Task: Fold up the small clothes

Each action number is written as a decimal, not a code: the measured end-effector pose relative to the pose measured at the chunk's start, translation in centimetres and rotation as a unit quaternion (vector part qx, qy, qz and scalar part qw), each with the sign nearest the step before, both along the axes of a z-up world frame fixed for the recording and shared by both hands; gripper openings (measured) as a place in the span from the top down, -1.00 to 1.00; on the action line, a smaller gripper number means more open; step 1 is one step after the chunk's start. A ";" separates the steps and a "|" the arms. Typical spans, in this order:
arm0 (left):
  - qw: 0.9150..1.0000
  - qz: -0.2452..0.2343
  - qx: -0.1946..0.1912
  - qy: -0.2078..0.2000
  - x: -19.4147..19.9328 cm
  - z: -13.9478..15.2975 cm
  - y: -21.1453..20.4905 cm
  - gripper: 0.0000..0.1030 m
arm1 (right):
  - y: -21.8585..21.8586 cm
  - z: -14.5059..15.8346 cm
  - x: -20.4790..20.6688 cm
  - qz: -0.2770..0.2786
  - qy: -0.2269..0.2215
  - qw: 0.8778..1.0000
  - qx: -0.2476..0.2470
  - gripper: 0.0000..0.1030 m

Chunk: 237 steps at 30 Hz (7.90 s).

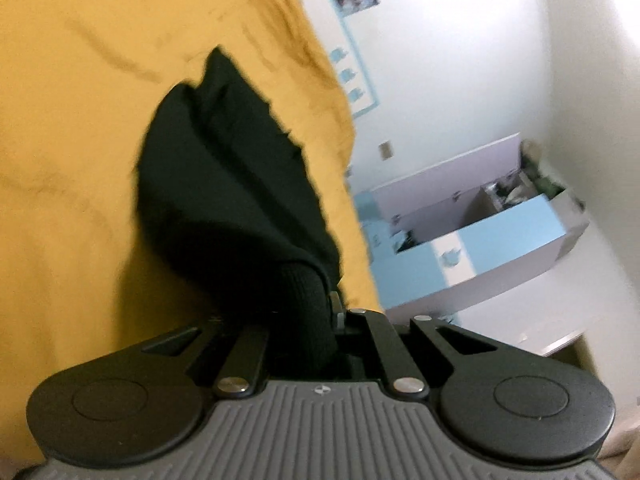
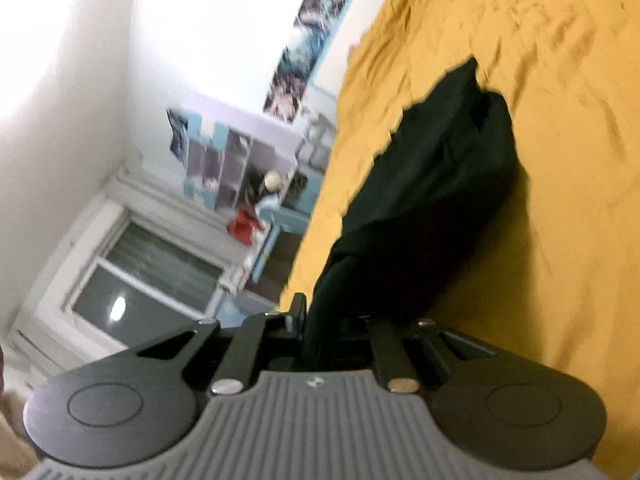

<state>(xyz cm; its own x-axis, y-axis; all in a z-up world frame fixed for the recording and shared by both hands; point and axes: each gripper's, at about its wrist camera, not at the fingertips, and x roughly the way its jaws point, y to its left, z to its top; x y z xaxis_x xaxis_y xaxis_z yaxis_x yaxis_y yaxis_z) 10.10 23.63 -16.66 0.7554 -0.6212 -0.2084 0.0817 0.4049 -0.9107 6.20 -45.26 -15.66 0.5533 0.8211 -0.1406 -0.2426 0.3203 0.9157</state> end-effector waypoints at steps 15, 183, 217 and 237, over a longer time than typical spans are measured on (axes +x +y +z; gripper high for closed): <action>0.998 0.011 0.027 -0.049 25.6 1.9 3.1 0.88 | 1.7 0.3 25.0 -0.087 -0.019 0.996 0.005 0.91; 0.948 0.175 0.242 0.107 -4.2 -0.2 -5.8 0.70 | 7.1 -2.6 1.2 -0.214 -0.057 0.844 -0.489 0.91; 0.939 0.050 0.319 0.115 21.6 -1.6 -7.7 0.45 | 13.4 -4.4 25.3 -0.114 0.014 0.907 -0.406 0.45; 0.945 0.031 0.312 0.092 11.7 2.8 -6.7 0.01 | 18.5 -0.5 27.4 -0.115 0.020 0.930 -0.349 0.26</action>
<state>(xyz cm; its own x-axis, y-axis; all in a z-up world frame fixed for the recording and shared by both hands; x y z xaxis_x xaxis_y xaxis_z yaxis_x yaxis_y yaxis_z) 21.77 16.89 -13.82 0.7012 -0.2904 -0.6511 -0.0959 0.8665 -0.4898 33.58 -26.73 -16.16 0.6850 0.3825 -0.6200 -0.0642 0.8795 0.4716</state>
